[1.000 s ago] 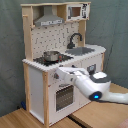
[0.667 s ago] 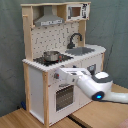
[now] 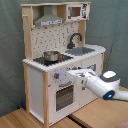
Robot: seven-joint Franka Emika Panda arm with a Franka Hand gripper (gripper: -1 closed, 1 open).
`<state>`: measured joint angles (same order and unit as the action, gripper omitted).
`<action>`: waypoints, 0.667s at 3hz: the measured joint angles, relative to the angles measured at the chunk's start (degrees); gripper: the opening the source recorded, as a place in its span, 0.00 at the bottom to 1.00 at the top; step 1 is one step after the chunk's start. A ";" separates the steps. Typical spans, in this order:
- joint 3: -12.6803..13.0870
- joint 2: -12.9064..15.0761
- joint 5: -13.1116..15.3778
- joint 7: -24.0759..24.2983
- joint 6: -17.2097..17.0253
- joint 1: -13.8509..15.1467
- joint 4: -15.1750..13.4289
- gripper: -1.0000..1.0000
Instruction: Play with the kitchen
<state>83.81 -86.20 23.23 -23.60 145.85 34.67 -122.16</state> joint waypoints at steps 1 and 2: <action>-0.21 0.03 0.77 -0.01 4.08 -2.51 -4.42 1.00; -0.61 0.06 1.68 -0.09 9.45 -4.87 -9.10 1.00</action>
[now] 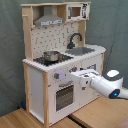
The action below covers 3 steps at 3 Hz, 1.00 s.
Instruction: Play with the kitchen
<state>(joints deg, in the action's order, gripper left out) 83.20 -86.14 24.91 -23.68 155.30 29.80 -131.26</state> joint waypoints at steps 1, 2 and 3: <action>-0.72 0.02 0.68 -0.60 6.09 -0.78 -3.13 1.00; -1.44 0.20 0.69 -2.00 12.38 0.76 -4.23 1.00; -2.38 0.31 0.69 -3.43 18.73 3.46 -5.05 1.00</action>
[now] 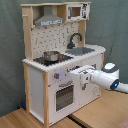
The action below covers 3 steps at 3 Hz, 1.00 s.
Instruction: Play with the kitchen
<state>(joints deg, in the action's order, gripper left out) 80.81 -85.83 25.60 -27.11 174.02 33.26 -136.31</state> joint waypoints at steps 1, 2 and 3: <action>-0.69 0.07 0.00 -1.45 5.14 2.33 -1.35 1.00; -1.20 0.06 0.00 -3.56 9.82 4.27 -3.37 1.00; -1.42 0.07 0.00 -4.64 14.86 5.45 -6.37 1.00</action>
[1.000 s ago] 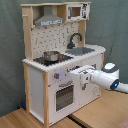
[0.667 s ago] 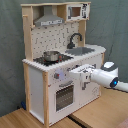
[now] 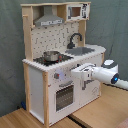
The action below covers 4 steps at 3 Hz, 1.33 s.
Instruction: Play with the kitchen
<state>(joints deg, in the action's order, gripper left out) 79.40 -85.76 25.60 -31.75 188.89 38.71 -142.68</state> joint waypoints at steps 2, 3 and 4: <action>3.58 1.61 -0.31 1.04 3.18 3.42 -6.80 1.00; 3.73 1.61 -0.30 -0.64 5.58 8.33 -4.89 1.00; 4.34 1.60 -0.38 0.01 6.79 9.46 -2.89 1.00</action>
<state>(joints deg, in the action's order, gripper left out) 83.74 -84.15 25.22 -31.73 195.68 48.17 -145.57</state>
